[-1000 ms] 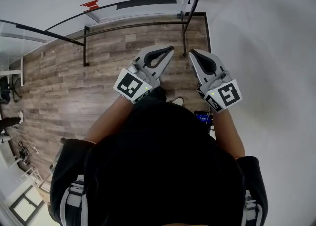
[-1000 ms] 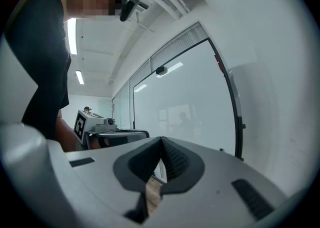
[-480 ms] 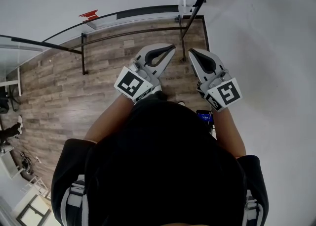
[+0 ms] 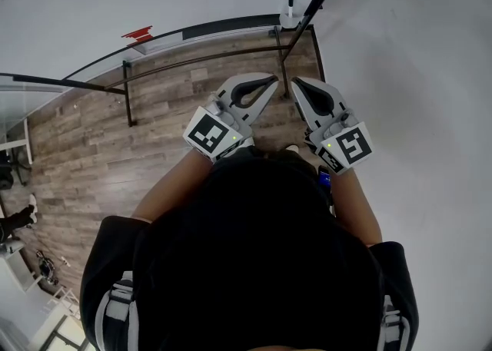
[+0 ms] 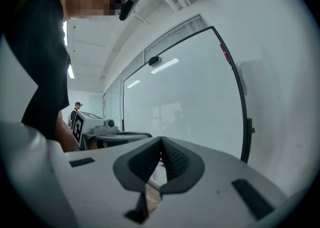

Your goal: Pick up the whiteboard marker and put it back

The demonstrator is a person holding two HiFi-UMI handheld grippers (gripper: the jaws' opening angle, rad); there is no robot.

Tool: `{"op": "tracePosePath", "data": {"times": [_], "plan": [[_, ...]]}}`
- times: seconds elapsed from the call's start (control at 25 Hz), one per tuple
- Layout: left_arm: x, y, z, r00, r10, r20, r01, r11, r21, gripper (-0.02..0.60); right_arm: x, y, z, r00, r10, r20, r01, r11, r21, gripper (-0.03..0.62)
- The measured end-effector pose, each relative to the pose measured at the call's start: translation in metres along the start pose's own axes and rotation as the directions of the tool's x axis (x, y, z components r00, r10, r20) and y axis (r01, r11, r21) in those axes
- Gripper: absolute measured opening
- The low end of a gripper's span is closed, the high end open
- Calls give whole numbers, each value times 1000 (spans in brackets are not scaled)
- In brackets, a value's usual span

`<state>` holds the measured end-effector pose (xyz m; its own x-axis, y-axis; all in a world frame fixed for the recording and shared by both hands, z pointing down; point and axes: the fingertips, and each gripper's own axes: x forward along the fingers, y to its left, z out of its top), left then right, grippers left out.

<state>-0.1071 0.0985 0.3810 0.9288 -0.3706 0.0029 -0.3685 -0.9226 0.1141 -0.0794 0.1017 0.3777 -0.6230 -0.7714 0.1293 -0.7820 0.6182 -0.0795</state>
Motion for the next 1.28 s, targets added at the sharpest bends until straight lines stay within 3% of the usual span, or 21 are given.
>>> {"op": "tracePosePath", "data": {"times": [0.56,0.76,1.0,1.28], "plan": [[20,29,3,1000,7,5,-8,1000,10,3,22,-30,-1,1000,10,1,-10,1000,11,2],[48,48,0,999,30,-27,-29,999,18,3,34,-64,-3,1000,30,7,-31,999,9,2],[60,57,7,999,48,3,-48,999,23,3,39,-78,5,999,51,12,-51,999,2,2],[106,81,14,996,85,4,-85,996,36,3,48,-128,18,996,90,11,-90,996,-1,2]]}}
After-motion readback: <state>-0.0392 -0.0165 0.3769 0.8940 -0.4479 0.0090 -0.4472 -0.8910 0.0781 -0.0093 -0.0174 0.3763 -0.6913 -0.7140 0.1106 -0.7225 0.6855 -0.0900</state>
